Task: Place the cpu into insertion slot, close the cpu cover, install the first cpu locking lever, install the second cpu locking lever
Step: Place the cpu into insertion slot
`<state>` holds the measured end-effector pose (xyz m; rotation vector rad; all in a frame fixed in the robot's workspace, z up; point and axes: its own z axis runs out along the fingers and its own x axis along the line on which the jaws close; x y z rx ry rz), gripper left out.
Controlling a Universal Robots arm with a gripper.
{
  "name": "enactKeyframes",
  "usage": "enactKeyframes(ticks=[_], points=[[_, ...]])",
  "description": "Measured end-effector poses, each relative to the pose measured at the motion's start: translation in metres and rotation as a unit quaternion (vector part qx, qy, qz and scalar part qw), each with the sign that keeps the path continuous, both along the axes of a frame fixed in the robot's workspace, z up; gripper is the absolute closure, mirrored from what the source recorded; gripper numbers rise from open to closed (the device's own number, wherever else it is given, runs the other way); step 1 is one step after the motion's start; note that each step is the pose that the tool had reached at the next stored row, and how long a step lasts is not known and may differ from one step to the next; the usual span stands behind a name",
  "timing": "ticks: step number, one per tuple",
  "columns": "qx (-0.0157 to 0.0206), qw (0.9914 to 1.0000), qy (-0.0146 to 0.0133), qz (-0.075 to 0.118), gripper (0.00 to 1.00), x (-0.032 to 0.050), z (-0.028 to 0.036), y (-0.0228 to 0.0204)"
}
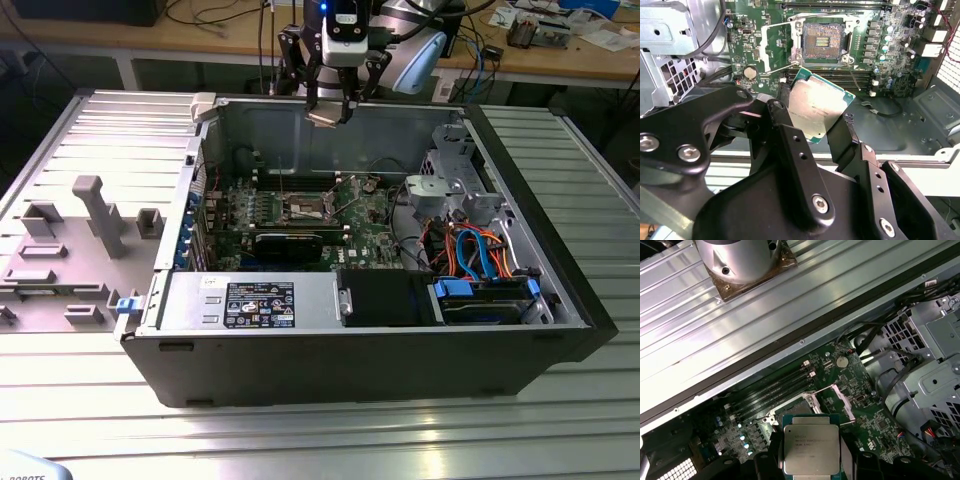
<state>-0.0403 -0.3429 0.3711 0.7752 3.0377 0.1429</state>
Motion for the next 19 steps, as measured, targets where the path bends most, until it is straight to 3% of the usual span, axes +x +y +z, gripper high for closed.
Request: enactKeyframes(ticks=[5,11,19], points=[[0.0,0.99999,0.0,-0.004,0.46,0.0,0.0,0.0],[-0.0001,0.99968,0.0,-0.025,0.46,0.0,-0.0001,0.0],[-0.0002,0.99796,0.0,-0.064,0.46,0.0,-0.0004,0.0]])
